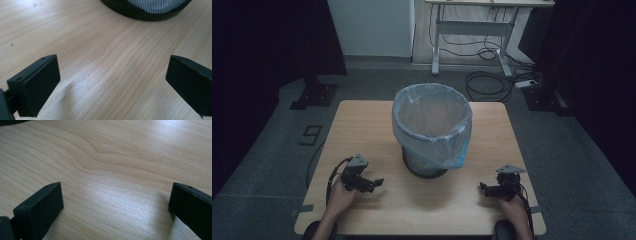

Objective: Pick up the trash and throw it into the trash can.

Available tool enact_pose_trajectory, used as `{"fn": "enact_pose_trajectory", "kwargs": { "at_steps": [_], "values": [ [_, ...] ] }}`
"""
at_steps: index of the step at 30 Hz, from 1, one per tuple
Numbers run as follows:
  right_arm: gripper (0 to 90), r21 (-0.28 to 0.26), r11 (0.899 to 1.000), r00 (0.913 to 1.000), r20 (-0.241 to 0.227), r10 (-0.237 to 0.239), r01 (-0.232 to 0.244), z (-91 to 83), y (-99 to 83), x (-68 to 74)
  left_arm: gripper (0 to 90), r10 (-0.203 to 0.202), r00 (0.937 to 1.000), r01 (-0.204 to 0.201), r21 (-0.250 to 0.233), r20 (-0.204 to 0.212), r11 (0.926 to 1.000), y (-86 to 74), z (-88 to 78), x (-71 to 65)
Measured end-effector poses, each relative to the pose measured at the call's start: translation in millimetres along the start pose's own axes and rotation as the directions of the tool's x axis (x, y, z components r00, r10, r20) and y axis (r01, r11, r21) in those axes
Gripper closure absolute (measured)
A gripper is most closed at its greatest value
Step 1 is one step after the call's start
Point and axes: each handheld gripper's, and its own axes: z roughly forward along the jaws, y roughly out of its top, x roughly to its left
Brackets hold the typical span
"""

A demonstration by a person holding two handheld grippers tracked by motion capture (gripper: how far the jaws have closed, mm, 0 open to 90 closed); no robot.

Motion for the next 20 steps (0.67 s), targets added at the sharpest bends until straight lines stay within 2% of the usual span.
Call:
{"fn": "enact_pose_trajectory", "kwargs": {
  "at_steps": [5,10,12,20],
  "values": [
    [0.0,0.0,1.0,1.0,0.0,0.0,0.0,0.0,0.0,0.0,0.0,0.032,0.9992,-0.031,0.036,-0.024,0.9989,-4.0,9.2,-5.1],
    [0.0,0.0,1.0,1.0,-0.003,-0.002,0.002,0.0,0.0,0.2,0.0,0.075,0.9963,-0.071,0.089,-0.043,0.9935,-5.6,18.3,-10.9],
    [0.0,0.001,1.0,1.0,-0.003,-0.002,0.002,0.0,0.0,0.2,0.0,0.082,0.9958,-0.078,0.095,-0.04,0.9924,-5.2,20.1,-12.4],
    [0.0,0.001,1.0,1.0,-0.004,-0.004,0.004,0.0,-0.1,0.2,0.0,0.07,0.9968,-0.066,0.097,-0.037,0.993,-4.9,20.9,-12.3]
  ]
}}
